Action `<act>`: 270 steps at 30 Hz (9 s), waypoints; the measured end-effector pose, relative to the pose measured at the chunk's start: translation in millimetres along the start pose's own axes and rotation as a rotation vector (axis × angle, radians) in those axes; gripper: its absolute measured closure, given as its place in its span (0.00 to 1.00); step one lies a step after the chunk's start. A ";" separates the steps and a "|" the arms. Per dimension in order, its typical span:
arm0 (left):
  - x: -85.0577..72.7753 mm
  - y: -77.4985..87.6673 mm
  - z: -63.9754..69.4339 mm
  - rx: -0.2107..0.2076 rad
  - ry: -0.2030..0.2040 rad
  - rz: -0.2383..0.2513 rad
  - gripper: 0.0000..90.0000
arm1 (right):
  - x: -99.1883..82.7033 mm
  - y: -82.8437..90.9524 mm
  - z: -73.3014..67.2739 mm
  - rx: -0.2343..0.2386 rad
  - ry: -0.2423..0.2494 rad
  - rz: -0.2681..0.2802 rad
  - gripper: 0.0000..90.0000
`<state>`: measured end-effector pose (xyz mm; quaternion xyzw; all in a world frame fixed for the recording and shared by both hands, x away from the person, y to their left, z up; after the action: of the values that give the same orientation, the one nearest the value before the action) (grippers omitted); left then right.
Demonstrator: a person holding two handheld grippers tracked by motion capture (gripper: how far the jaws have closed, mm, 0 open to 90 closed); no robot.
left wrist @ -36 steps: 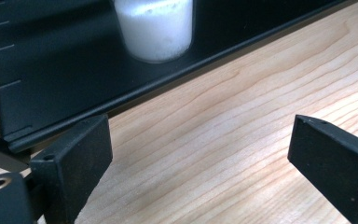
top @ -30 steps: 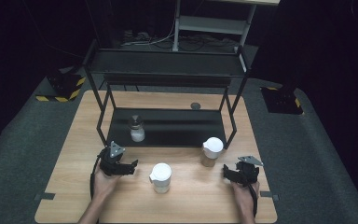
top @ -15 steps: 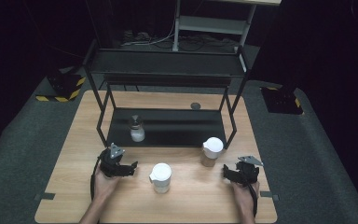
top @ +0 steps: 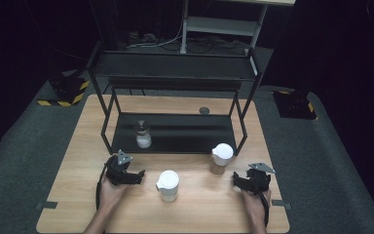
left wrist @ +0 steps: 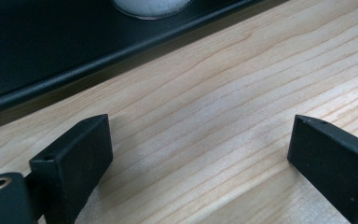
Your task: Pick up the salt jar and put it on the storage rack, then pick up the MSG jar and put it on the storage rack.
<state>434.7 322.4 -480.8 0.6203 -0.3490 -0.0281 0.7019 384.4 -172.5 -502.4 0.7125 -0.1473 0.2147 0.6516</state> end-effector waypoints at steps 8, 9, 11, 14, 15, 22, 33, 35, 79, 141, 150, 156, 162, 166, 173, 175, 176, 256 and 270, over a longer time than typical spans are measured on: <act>-0.7 0.3 1.0 0.002 0.007 0.002 0.08 | 0.0 0.0 0.0 0.000 0.000 0.000 0.14; -0.7 0.3 1.0 0.003 0.007 0.002 0.08 | -0.1 0.0 0.1 0.001 0.000 0.000 0.14; -0.7 0.3 1.0 0.003 0.007 0.001 0.08 | -0.3 0.0 0.7 0.004 -0.003 0.002 0.14; -1.0 0.6 1.3 0.004 0.009 0.001 0.08 | -0.2 0.0 0.5 0.003 -0.002 0.002 0.13; -1.1 0.6 1.4 0.004 0.009 0.001 0.08 | 0.1 0.0 -0.1 0.000 0.002 -0.001 0.13; -1.4 0.8 1.6 0.004 0.011 0.002 0.08 | 0.2 -0.1 0.0 0.000 0.002 -0.002 0.13; -1.6 1.0 1.6 0.006 0.011 0.003 0.08 | 0.2 -0.1 0.0 0.000 0.002 -0.002 0.13; -1.8 1.0 1.9 0.006 0.012 0.004 0.09 | 0.2 -0.1 0.0 0.000 0.002 -0.002 0.13; -3.5 1.9 3.6 0.010 0.025 0.009 0.10 | 0.1 -0.1 0.0 0.000 0.002 -0.001 0.13; -2.7 1.4 3.6 0.024 0.041 0.015 0.13 | -3.1 2.0 -1.2 0.009 0.013 -0.004 0.12; -2.4 1.3 3.2 0.024 0.043 0.013 0.13 | -3.3 2.3 -1.1 0.013 0.020 -0.007 0.11; -1.0 0.3 2.4 0.012 0.030 0.008 0.10 | -3.9 2.5 3.1 0.039 0.009 0.000 0.10; -0.8 0.2 3.0 0.016 0.033 0.008 0.10 | -2.9 1.9 0.8 0.020 0.018 -0.007 0.09; -1.7 0.9 4.8 0.024 0.043 0.007 0.10 | -2.1 1.3 0.0 0.017 0.022 -0.011 0.08; -1.4 0.5 4.0 0.019 0.042 0.007 0.09 | -2.1 1.3 0.3 0.018 0.022 -0.009 0.08; -1.4 0.5 4.2 0.021 0.043 0.006 0.09 | -2.1 1.4 0.6 0.019 0.023 -0.009 0.08; -1.3 0.5 4.1 0.021 0.042 0.006 0.09 | -2.2 1.4 0.5 0.019 0.022 -0.009 0.09; -0.3 -0.2 4.3 0.026 0.058 0.009 0.10 | -29.1 58.2 -28.9 0.259 0.217 0.043 0.08; -0.6 0.1 5.1 0.034 0.061 0.009 0.11 | -21.5 45.6 -102.9 0.511 0.434 0.064 0.09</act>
<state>431.6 318.3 -481.1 0.6310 -0.3308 -0.0003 0.7018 331.7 -76.9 -467.6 0.7855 0.0311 0.4117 0.4611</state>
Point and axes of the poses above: each handheld gripper's, and its own axes: y roughly backward along the jaws, x roughly out of its top, z roughly to its right, the point moved 9 cm from there along -y, roughly forward along the jaws, and after that the axes turned 14 degrees about -z, right-handed, at the moved point
